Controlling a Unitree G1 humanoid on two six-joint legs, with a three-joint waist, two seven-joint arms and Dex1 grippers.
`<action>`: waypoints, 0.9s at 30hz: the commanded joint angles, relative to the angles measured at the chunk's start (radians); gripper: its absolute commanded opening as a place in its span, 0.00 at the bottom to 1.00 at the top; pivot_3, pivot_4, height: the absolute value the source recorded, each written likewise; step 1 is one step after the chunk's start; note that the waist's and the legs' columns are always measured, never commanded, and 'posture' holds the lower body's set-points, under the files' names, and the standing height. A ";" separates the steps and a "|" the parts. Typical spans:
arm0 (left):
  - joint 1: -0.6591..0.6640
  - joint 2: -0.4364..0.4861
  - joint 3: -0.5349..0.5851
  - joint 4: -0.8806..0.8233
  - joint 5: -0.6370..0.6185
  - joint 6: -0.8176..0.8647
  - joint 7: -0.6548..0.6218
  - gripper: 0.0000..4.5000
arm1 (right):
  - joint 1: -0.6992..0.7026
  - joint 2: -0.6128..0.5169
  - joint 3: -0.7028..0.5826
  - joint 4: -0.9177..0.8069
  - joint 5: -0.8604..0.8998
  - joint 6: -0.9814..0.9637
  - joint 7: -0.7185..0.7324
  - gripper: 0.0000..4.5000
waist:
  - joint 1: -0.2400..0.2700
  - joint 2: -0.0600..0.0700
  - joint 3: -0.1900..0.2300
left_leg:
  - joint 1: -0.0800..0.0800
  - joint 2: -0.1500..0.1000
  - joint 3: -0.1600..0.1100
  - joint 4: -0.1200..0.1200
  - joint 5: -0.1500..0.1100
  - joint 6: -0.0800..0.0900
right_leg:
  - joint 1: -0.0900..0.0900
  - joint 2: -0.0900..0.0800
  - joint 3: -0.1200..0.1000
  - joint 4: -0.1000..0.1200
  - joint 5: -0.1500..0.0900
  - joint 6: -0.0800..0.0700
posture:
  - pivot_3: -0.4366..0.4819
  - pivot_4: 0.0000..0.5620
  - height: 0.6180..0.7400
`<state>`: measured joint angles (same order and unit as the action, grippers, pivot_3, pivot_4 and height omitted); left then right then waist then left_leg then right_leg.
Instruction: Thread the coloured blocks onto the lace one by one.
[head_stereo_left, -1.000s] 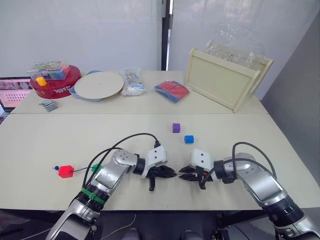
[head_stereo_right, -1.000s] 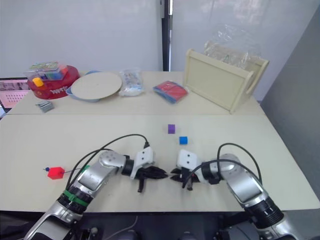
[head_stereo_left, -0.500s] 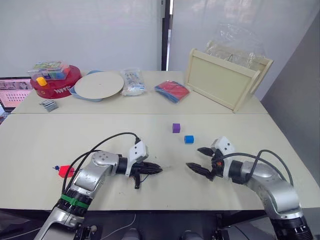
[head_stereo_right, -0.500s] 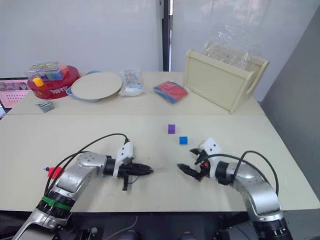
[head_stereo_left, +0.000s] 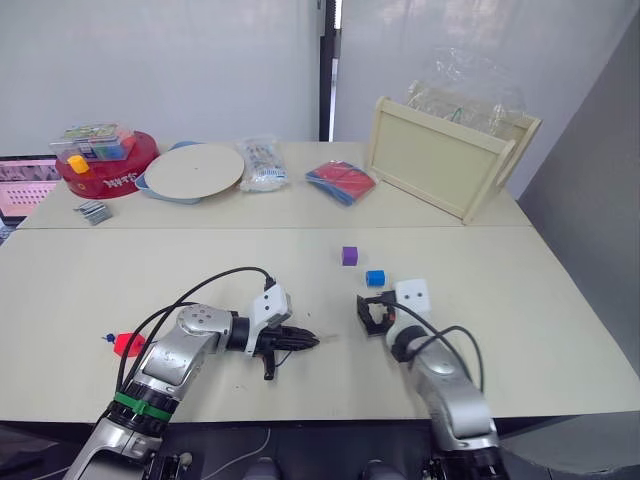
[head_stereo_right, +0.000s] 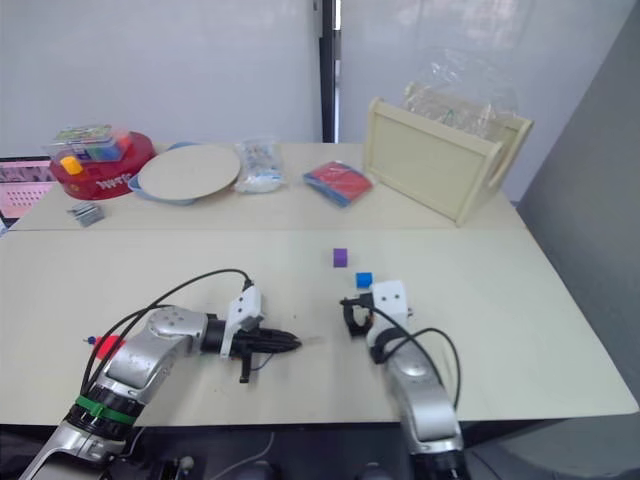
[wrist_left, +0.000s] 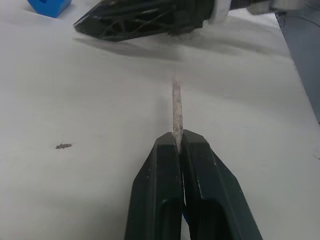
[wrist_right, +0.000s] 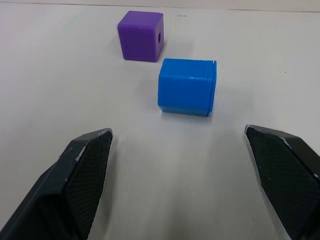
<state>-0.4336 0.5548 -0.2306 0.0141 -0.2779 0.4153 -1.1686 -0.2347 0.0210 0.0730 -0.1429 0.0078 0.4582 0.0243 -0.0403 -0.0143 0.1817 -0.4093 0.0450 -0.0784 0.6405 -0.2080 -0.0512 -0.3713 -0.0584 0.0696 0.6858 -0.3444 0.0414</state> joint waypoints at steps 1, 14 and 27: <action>-0.012 0.007 0.019 -0.019 -0.012 -0.010 -0.001 0.00 | -0.069 0.033 -0.004 0.090 -0.033 -0.077 -0.070 0.99 | -0.002 0.000 0.000 | 0.000 0.000 0.000 0.000 0.000 0.000 | 0.000 0.000 0.000 0.000 0.000 0.000 | 0.48 0.27 1.00; -0.002 0.012 0.022 -0.037 -0.011 0.002 0.015 0.00 | -0.188 0.113 -0.047 0.289 -0.017 -0.164 -0.171 0.38 | -0.007 0.000 0.000 | 0.002 0.000 0.000 -0.002 0.000 -0.001 | 0.000 0.000 0.000 0.002 0.000 0.000 | 0.48 0.27 1.00; -0.015 0.001 0.014 -0.009 -0.005 -0.014 0.015 0.00 | 0.224 -0.077 0.154 -0.316 0.003 -0.088 0.077 0.27 | -0.007 0.000 0.000 | -0.001 0.000 0.000 -0.002 0.000 0.000 | -0.001 0.000 0.000 0.000 0.000 0.000 | 0.48 0.27 1.00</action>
<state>-0.4360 0.5559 -0.2214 0.0172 -0.2769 0.4167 -1.1493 -0.0222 -0.0494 0.1917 -0.3784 0.0075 0.3834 0.0653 -0.0471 -0.0140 0.1816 -0.4093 0.0454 -0.0787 0.6378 -0.2078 -0.0516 -0.3726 -0.0578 0.0698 0.6860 -0.3444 0.0413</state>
